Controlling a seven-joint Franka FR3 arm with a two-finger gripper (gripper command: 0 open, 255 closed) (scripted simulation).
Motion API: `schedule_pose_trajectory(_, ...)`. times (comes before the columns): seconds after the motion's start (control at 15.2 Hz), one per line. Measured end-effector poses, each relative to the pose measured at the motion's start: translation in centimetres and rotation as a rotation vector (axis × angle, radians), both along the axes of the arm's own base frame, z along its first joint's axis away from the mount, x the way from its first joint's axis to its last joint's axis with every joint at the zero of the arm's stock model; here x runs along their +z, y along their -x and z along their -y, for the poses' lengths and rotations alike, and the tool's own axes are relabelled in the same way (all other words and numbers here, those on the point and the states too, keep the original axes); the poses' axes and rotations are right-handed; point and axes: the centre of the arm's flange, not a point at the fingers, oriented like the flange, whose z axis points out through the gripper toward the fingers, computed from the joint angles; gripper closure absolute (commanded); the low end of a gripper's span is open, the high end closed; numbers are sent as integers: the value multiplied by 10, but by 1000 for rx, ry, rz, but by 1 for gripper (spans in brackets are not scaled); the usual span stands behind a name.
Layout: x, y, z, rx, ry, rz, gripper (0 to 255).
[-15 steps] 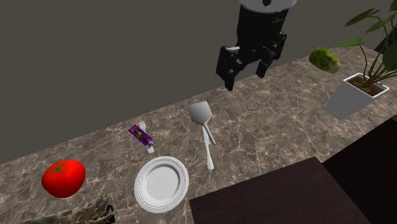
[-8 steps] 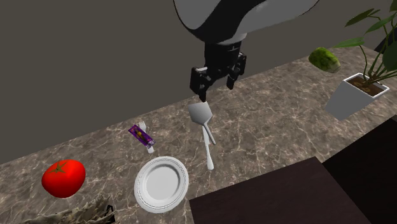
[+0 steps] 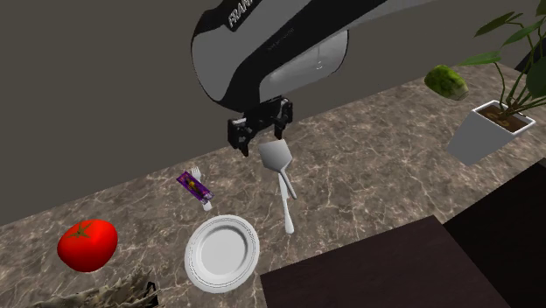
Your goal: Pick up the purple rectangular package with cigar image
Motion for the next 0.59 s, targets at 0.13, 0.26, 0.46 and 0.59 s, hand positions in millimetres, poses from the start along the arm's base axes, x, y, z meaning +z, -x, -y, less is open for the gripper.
schedule_pose_trajectory(0.13, -16, -10, -16, 19, -9, 0, 0)
schedule_pose_trajectory(0.26, -35, -20, -27, 39, -17, -1, 0)
schedule_pose_trajectory(0.46, -63, -33, -52, 68, -29, -1, 0)
schedule_pose_trajectory(0.59, -78, -43, -72, 87, -37, -2, 0)
